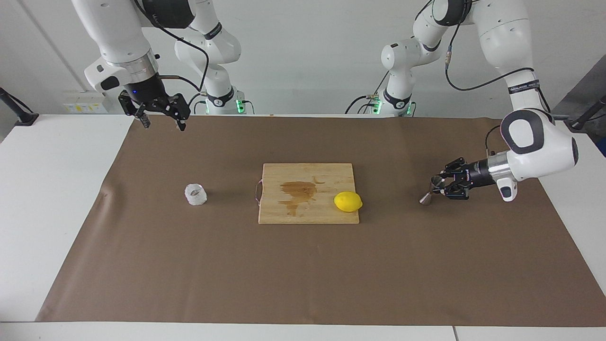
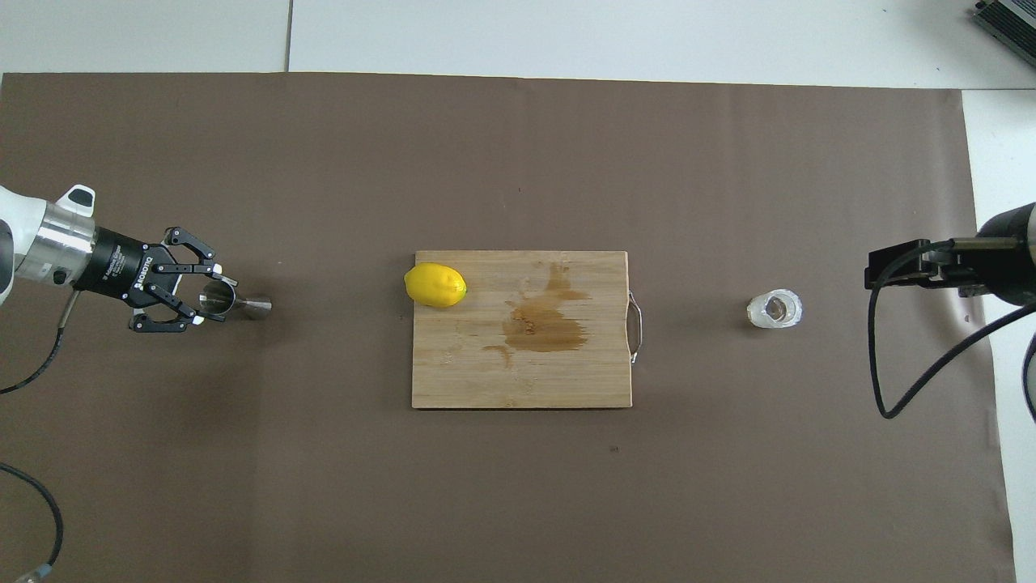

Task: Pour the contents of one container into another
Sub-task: 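Close the left gripper around the metal jigger cup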

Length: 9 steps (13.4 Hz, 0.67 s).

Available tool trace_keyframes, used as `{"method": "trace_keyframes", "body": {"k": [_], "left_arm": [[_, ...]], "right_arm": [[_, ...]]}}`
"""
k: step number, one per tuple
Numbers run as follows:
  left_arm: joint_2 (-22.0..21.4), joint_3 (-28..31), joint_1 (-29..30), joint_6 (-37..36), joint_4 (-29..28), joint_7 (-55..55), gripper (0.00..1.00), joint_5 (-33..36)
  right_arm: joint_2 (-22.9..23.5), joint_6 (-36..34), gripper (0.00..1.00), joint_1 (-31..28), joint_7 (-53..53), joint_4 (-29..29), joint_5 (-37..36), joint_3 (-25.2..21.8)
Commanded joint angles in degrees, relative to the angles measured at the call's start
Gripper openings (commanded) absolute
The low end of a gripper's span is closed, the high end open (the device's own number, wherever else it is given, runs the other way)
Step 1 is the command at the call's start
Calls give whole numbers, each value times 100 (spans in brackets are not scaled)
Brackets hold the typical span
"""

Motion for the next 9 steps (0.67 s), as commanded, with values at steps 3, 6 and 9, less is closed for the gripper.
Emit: {"method": "trace_keyframes", "body": {"k": [3,6,9], "left_arm": [[-129,67,-388,-314,518,-746,1,451],[-147,-3,-705,-585,843,-1397,1,382],[-138,-529,-759,-543,994,-2248,0,-83]], "right_arm": [[0,-85,100,-72,-111,43,135,16],[0,-85,100,-72,-111,43,135,16],[0,-85,100,-72,-111,43,135,16]]}}
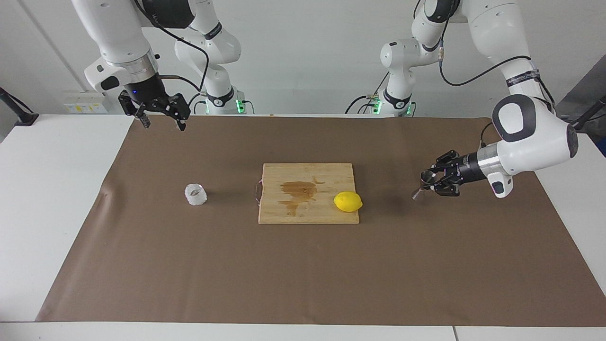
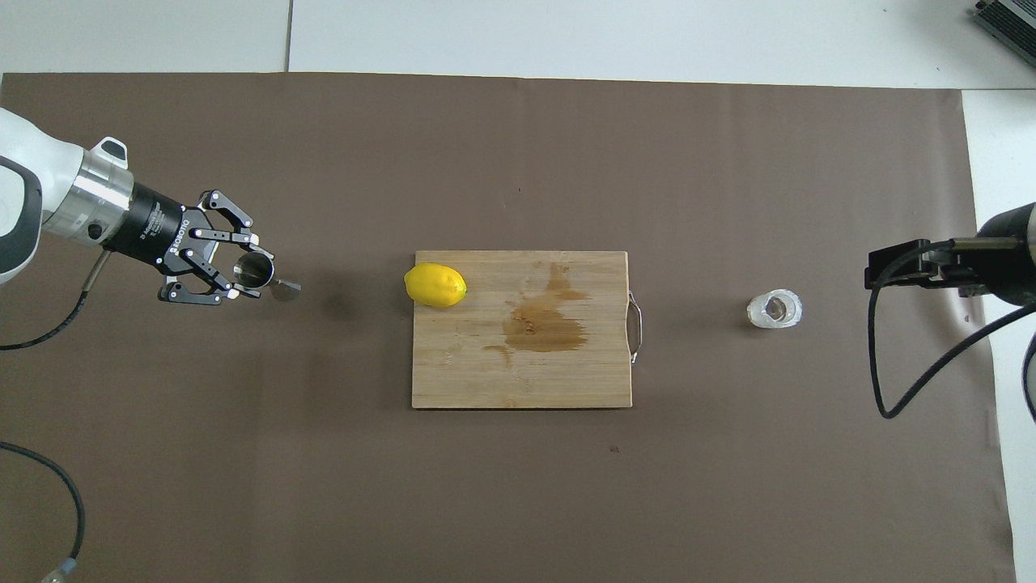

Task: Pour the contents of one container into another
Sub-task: 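Carry the metal cup with the left gripper onto the cutting board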

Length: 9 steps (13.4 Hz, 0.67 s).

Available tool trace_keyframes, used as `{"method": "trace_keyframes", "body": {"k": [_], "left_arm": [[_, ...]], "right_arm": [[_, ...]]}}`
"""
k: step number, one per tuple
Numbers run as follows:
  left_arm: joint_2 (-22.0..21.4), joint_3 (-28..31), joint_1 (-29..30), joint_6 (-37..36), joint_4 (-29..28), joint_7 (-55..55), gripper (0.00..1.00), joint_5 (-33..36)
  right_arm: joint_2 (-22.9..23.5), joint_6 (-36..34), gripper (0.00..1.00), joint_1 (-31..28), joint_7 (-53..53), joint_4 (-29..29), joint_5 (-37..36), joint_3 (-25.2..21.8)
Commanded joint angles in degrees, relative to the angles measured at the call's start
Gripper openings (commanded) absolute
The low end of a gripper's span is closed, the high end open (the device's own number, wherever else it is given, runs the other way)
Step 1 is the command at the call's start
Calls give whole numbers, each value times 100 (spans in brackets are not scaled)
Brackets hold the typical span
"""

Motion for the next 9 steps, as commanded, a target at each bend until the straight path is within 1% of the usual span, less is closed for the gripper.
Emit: {"method": "trace_keyframes", "body": {"k": [1,4,7,9], "left_arm": [[20,-346,-184,13,114,-646,0,-253],[29,-400,-685,557,106,-989,0,-630],[81,-409,-1519,1462,97,-1657,0,-666],[90,-409,-1976,1849,45,-1869,0,-710]], "right_arm": [[0,-85,100,-72,-111,43,135,16],[0,-85,100,-72,-111,43,135,16],[0,-85,100,-72,-111,43,135,16],[0,-85,100,-72,-111,43,135,16]]}}
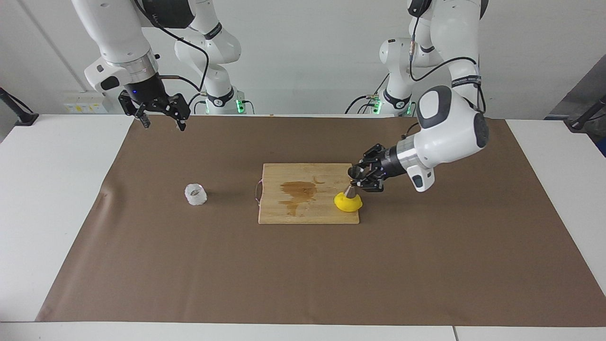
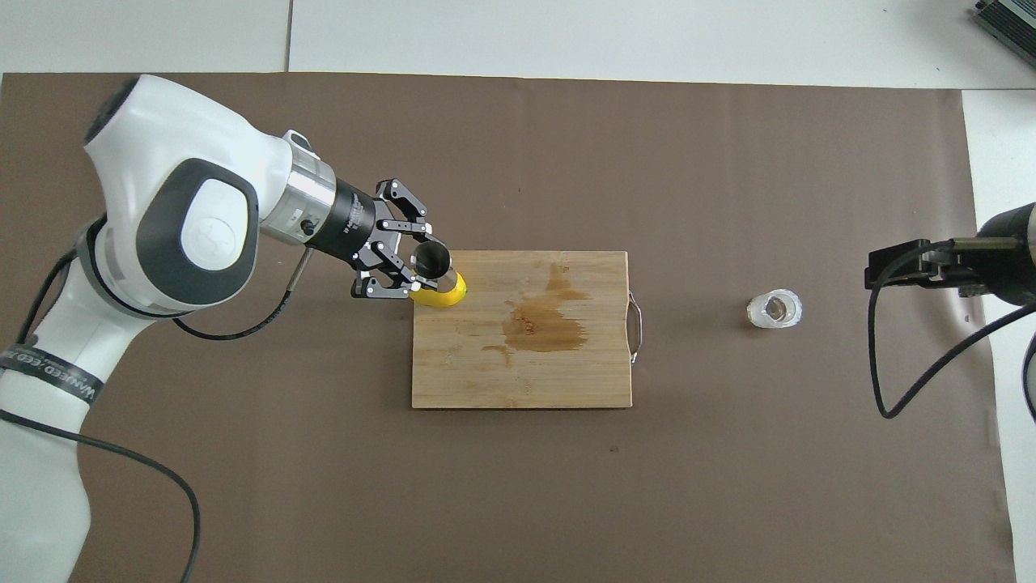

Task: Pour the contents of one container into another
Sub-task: 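Carry the metal cup with the left gripper onto the cutting board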

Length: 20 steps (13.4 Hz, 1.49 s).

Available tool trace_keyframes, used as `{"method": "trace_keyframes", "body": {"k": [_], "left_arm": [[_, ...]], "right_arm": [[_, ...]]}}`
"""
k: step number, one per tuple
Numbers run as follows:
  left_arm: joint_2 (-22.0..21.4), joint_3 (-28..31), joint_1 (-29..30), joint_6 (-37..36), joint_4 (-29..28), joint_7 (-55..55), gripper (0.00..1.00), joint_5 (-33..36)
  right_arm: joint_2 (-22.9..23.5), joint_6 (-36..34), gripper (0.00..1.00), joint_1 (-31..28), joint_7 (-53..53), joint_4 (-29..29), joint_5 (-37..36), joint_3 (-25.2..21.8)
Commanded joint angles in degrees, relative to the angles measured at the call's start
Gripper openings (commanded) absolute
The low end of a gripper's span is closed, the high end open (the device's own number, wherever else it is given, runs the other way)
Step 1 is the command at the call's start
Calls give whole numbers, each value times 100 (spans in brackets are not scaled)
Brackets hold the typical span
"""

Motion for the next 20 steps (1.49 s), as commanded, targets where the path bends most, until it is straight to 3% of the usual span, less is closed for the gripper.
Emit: {"method": "trace_keyframes", "body": {"k": [1,7,10,12,15,16,18,20], "left_arm": [[62,83,-552,462,-22,-276,0,-125],[642,92,-1370,1473,-14,-540,0,-90],[660,92,-1503,1457,-31,-549,1,-90],[660,92,-1590,1474,-49,-558,8,-90],[660,92,-1626,1404,-137,-488,12,-90],[695,92,-1617,1430,-137,-470,18,-82],[722,92,-1617,1413,-137,-461,56,-73],[792,92,-1617,1439,-128,-461,73,-46]], "right_arm": [[0,-85,100,-72,-111,43,135,16],[0,-85,100,-72,-111,43,135,16],[0,-85,100,-72,-111,43,135,16],[0,-85,100,-72,-111,43,135,16],[0,-85,100,-72,-111,43,135,16],[0,-85,100,-72,-111,43,135,16],[-8,-93,100,-72,-111,35,135,16],[-8,-85,100,-37,-111,17,135,16]]}}
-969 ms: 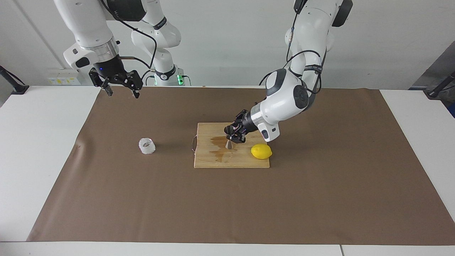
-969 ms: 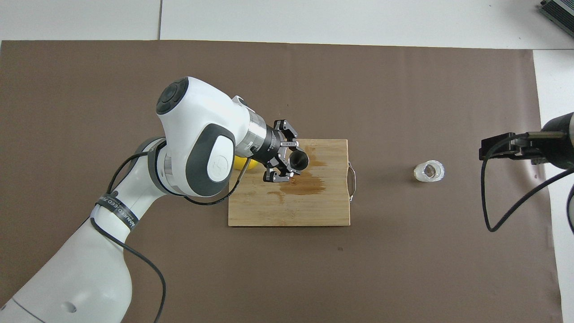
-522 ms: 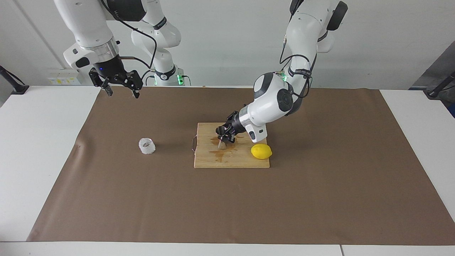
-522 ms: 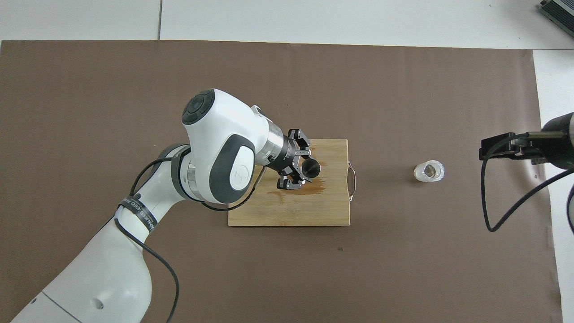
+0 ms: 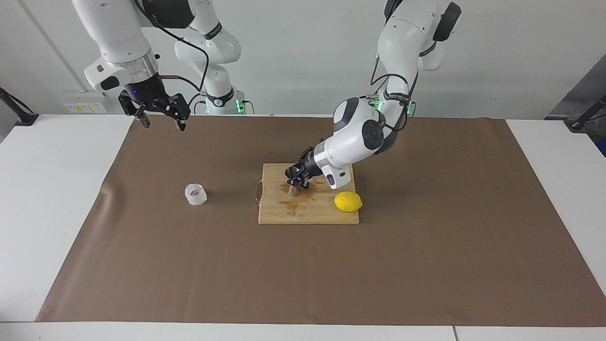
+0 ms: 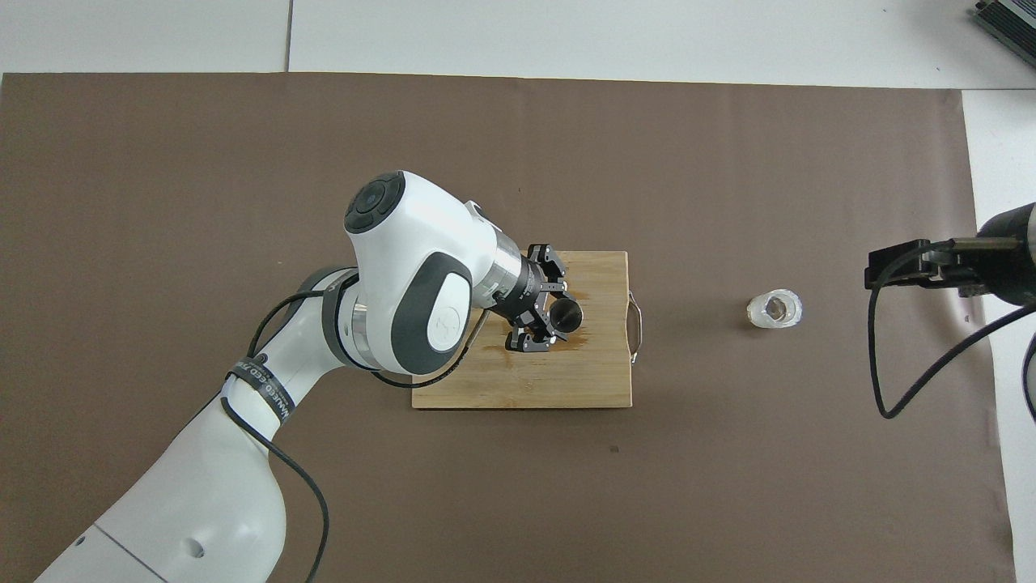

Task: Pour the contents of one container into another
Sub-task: 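Carry the metal cup with the left gripper onto the cutting board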

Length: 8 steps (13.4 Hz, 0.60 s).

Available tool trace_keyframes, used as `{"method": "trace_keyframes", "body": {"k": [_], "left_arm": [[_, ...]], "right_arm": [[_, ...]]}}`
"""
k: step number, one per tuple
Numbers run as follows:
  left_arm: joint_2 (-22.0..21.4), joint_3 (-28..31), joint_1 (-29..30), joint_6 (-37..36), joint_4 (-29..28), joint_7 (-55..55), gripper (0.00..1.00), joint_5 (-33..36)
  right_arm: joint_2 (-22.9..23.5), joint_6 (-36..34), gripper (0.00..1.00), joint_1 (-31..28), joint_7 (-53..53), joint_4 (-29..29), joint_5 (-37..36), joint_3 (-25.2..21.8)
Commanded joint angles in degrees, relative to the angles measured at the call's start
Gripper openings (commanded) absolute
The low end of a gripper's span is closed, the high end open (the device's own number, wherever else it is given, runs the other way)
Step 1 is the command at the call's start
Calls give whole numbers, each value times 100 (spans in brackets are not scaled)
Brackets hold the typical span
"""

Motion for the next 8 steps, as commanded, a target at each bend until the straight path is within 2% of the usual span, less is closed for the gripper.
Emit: {"method": "trace_keyframes", "body": {"k": [1,2,3,6,8], "left_arm": [[45,73,-56,4,1,7,94,-26],[45,81,-47,-14,45,-28,100,26],[27,81,-47,-57,97,-37,100,209],[1,116,23,-838,439,-28,100,1025],[-52,134,128,-1225,703,-20,100,1711]], "right_arm": [[-17,-58,100,-14,-111,-9,135,24],[-26,-58,100,-5,-119,-9,135,33],[-17,-32,100,-5,-137,-9,144,33],[-43,12,100,-5,-435,-79,144,51],[-183,195,100,-5,-811,-394,144,51]]}}
